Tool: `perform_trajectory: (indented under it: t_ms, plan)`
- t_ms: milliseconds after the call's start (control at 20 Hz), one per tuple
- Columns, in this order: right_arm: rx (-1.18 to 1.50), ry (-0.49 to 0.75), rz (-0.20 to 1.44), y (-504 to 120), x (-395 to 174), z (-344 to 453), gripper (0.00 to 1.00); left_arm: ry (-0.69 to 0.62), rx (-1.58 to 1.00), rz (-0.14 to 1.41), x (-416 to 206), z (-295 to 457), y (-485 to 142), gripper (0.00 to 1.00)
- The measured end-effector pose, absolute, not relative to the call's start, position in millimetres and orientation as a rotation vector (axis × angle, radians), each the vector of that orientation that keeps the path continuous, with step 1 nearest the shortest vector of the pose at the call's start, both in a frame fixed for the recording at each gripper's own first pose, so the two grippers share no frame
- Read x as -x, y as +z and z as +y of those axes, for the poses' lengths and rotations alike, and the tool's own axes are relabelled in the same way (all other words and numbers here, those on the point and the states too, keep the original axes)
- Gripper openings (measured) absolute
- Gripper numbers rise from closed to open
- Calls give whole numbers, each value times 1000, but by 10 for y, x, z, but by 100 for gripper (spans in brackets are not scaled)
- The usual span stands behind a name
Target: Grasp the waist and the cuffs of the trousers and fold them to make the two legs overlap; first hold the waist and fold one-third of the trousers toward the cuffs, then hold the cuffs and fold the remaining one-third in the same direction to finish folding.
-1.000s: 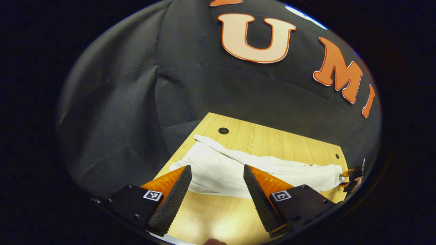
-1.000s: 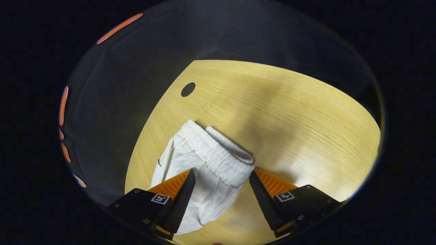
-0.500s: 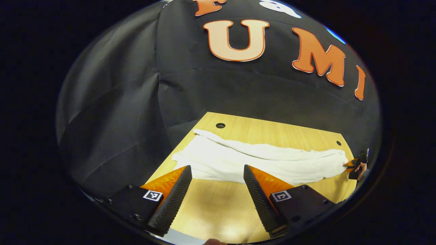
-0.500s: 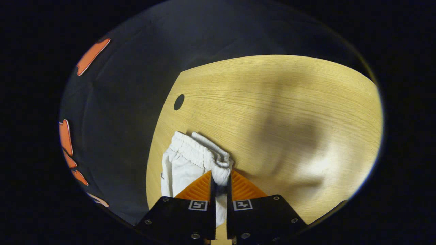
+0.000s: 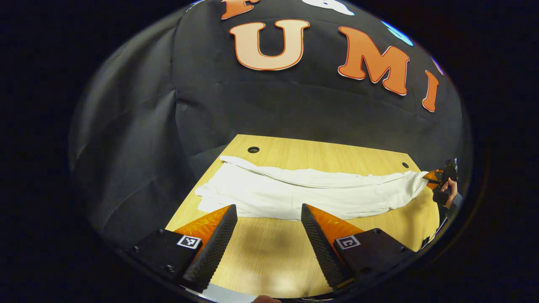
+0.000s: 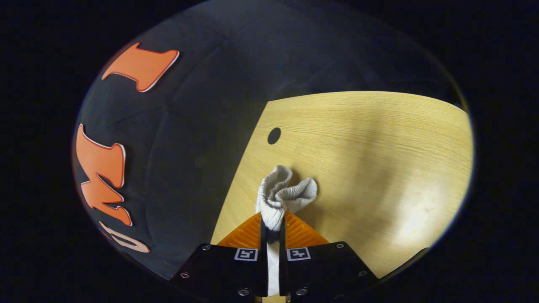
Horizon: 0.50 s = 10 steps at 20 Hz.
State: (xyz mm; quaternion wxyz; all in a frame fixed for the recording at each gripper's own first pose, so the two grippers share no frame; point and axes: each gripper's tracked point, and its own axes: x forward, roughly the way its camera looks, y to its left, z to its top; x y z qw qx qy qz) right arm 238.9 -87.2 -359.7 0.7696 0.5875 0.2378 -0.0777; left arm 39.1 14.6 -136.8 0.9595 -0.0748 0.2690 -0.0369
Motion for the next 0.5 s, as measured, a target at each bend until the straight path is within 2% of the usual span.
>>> perform_trajectory:
  t_ms: [300, 500]
  plan:
    - [-1247, -144, 417, -3589, -2403, -900, 10, -157, 154, 534, -715, 419, -1474, 100]
    - [-1208, -77, 361, -3601, -2424, -877, 11, -187, 159, 542, -864, 699, -1604, 100]
